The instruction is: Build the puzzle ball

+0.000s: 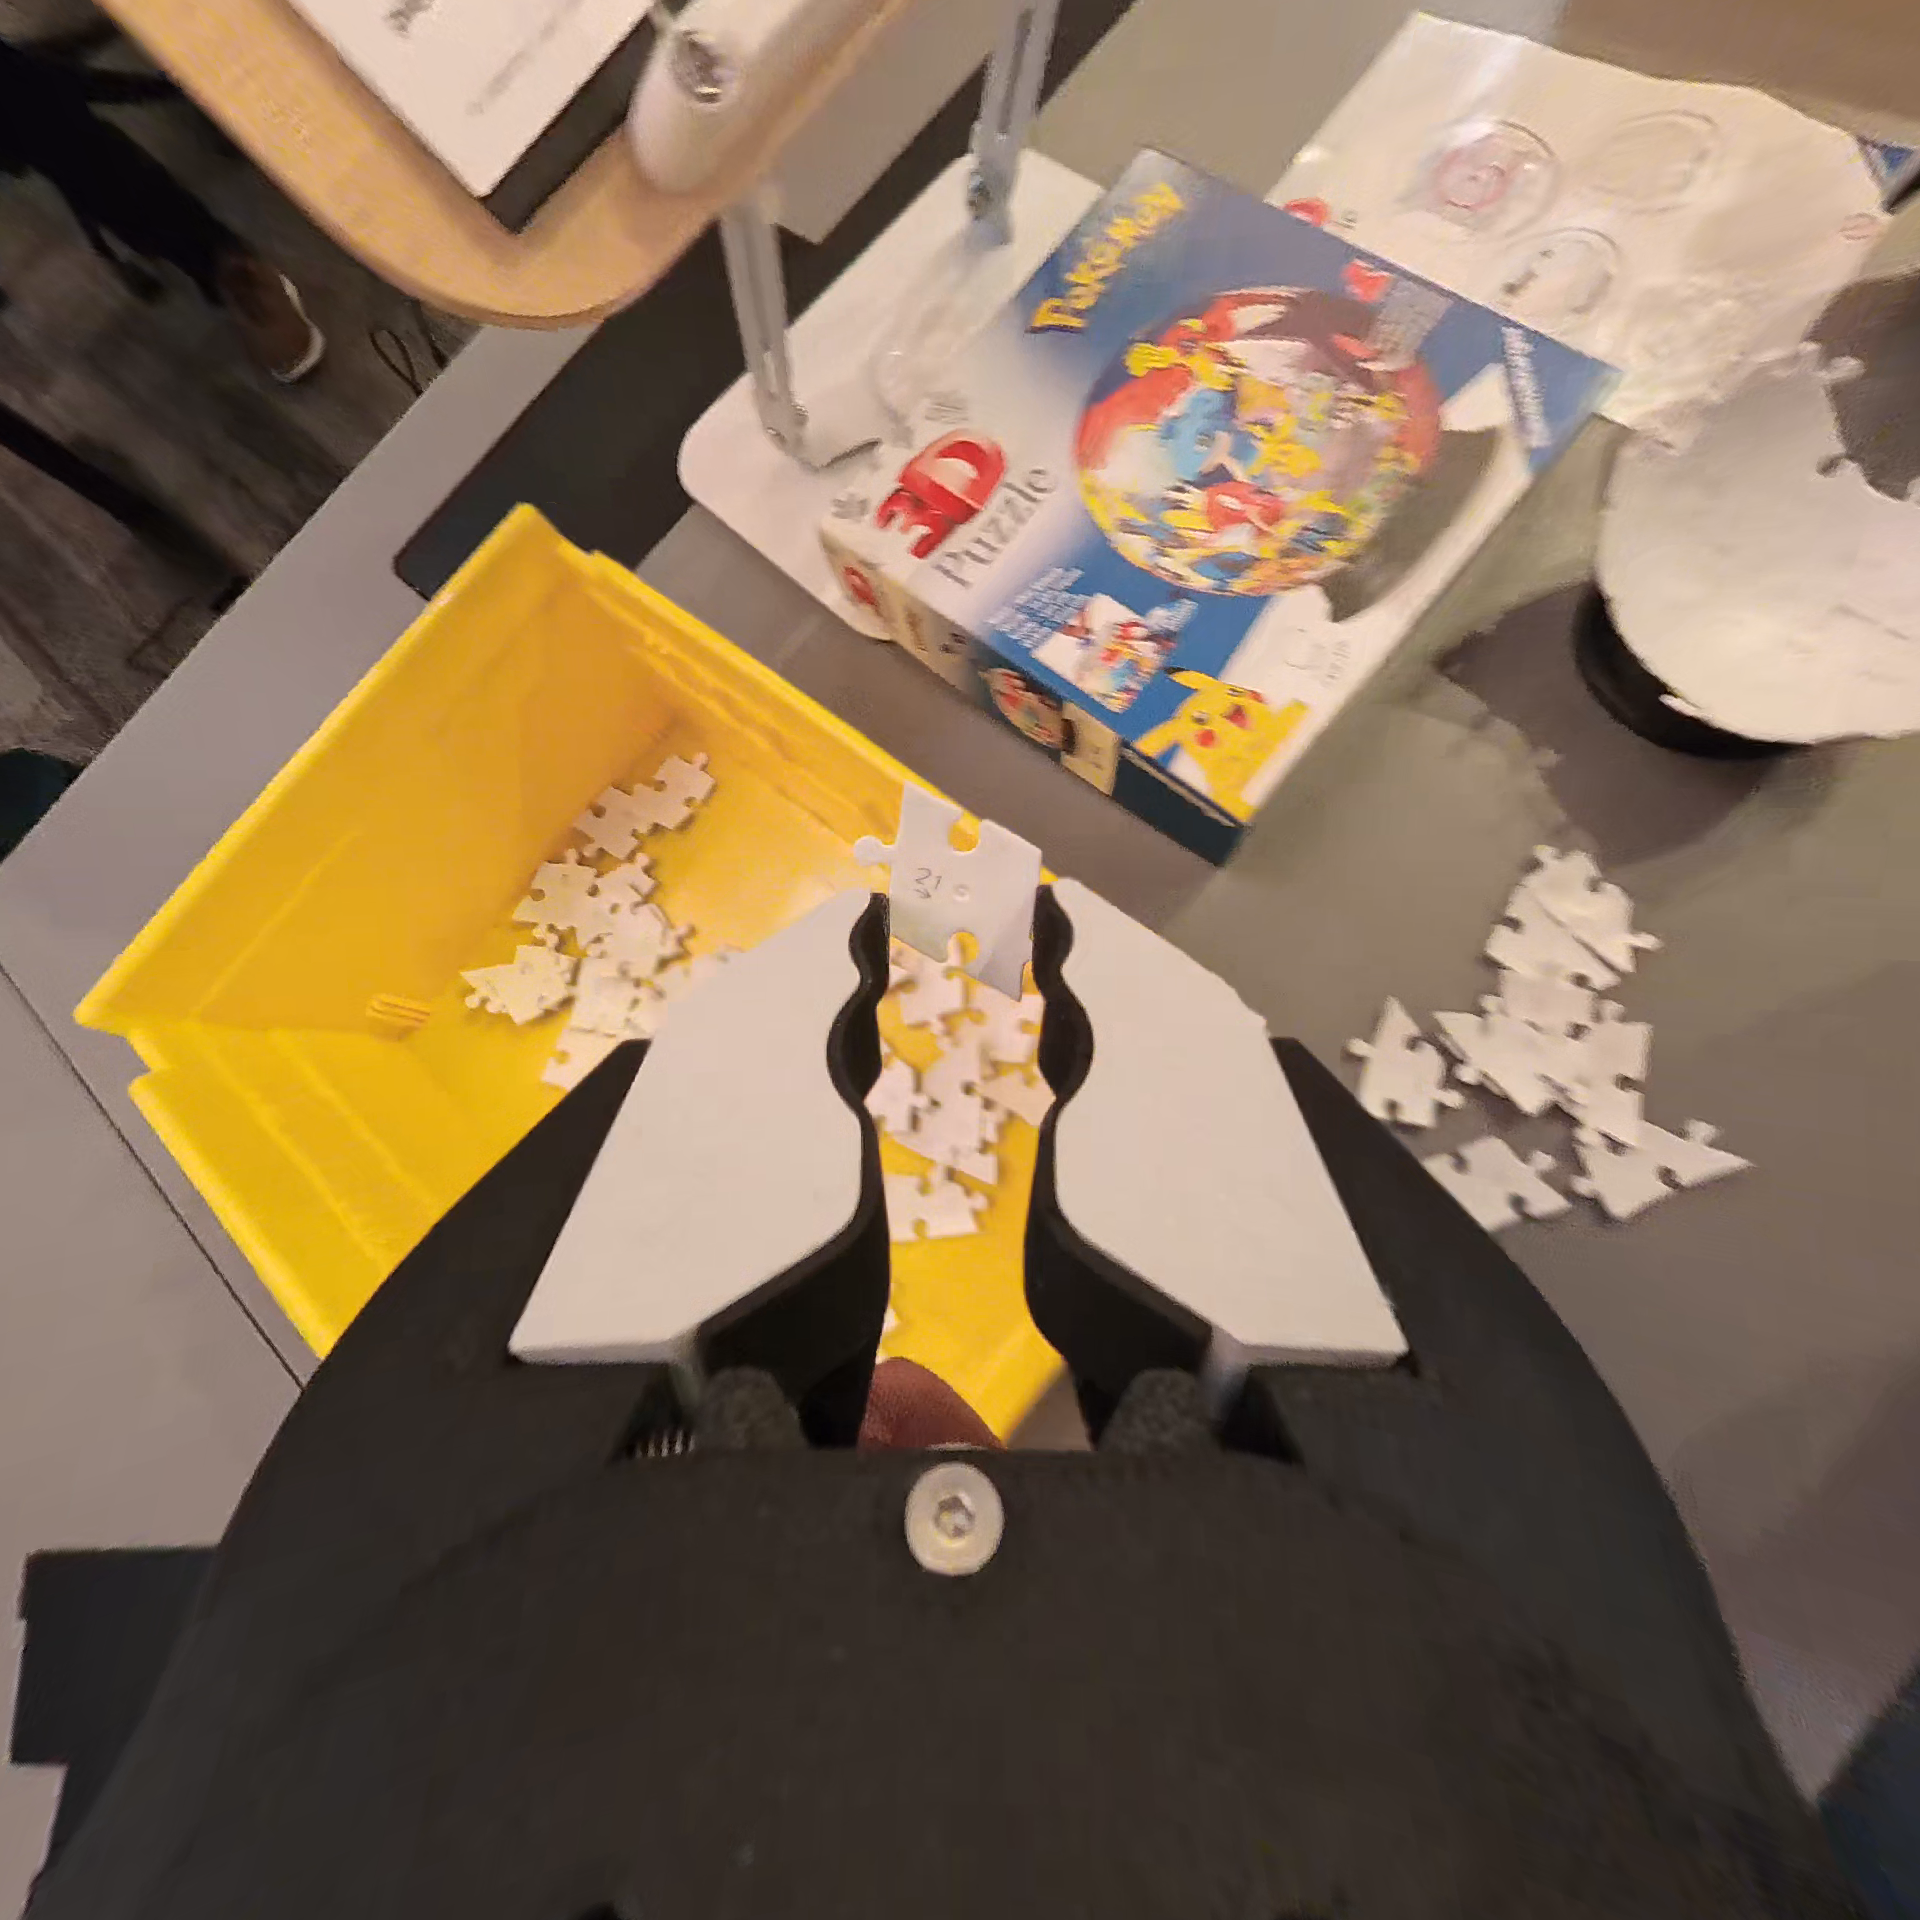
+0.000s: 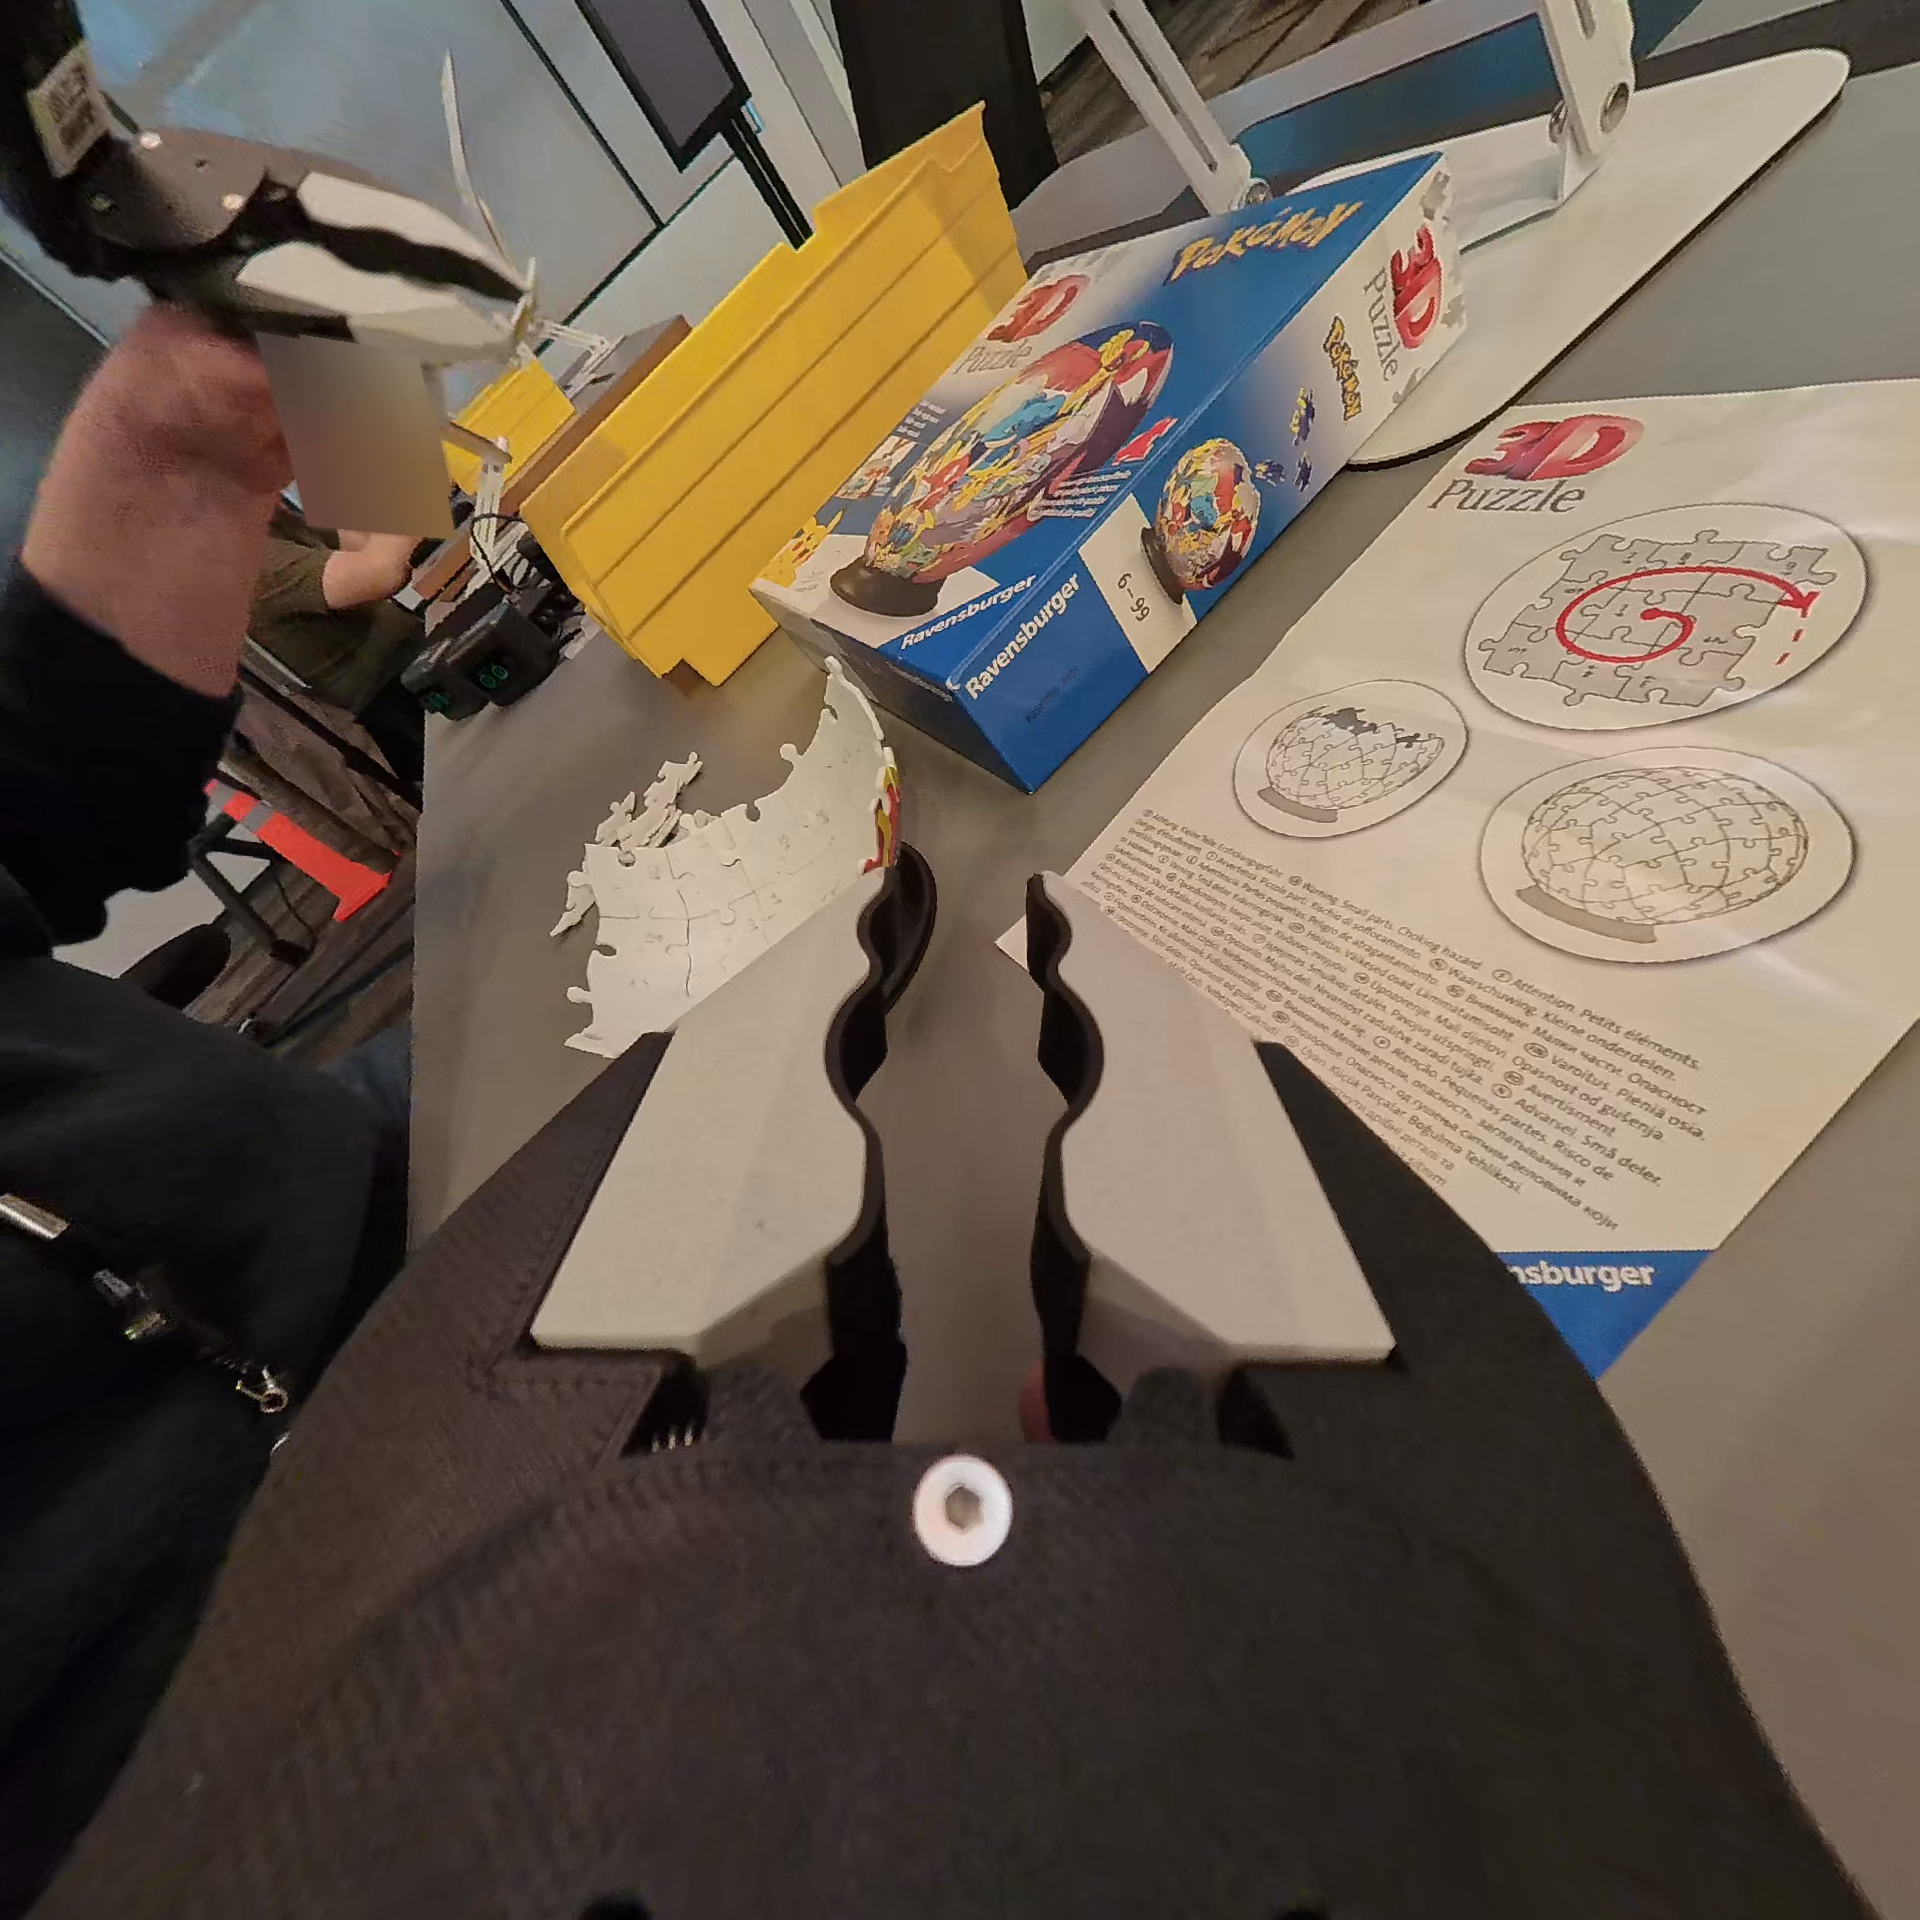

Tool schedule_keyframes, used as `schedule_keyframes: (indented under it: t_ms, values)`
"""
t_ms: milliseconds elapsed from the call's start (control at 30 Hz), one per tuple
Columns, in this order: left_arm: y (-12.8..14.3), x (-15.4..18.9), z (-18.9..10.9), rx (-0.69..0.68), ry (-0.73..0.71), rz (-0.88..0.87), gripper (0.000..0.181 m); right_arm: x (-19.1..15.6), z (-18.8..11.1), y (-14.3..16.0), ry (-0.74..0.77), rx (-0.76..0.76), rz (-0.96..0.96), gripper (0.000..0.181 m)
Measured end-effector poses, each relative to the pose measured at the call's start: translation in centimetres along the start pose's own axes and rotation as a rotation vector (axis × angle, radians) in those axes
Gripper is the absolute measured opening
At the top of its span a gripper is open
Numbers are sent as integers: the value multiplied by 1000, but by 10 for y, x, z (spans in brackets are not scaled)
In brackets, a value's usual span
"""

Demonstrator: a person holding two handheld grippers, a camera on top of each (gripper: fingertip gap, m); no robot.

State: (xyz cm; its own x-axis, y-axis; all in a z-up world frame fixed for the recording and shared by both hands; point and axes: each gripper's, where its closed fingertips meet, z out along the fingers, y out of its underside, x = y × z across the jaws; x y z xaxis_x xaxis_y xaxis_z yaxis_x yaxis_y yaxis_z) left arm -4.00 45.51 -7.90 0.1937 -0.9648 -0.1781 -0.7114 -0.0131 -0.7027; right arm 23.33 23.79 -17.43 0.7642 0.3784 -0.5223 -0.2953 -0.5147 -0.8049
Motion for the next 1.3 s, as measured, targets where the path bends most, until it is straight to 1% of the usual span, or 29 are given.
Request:
schedule_keyframes:
  t_ms: [100,200,367,400,433,500,600,700,933,1100,1200,1300]
  values:
    - [7,45,-9,2,46,-8,26,-2,-2,-2,-7,16,-6,22]
    - [28,89,-6,-46,81,0,26,-3,-2,-1,-11,15,-11,23]
    - [65,172,23,-122,198,-12,27,-2,-3,-3,-9,30,-9,22]
    - [70,186,29,-127,224,-19,27,-2,-3,-3,-6,25,-9,22]
    - [75,194,34,-138,218,4,26,-2,-2,-2,-3,18,-9,22]
    - [82,203,44,-157,206,54,27,-1,-1,-1,4,11,-12,22]
    - [81,221,53,-135,246,-4,26,0,-2,-2,17,18,-18,23]
    - [79,229,61,-122,218,10,27,0,-2,-2,21,20,-20,23]
    - [72,255,67,-103,265,40,26,-8,-8,-1,27,44,-63,23]
    - [68,265,73,-90,240,64,27,-28,-16,10,42,12,-90,23]
    - [54,268,73,-49,221,71,27,-52,-21,10,26,-19,-125,25]
    - [35,277,66,25,241,80,26,-84,-24,4,1,-41,-131,23]
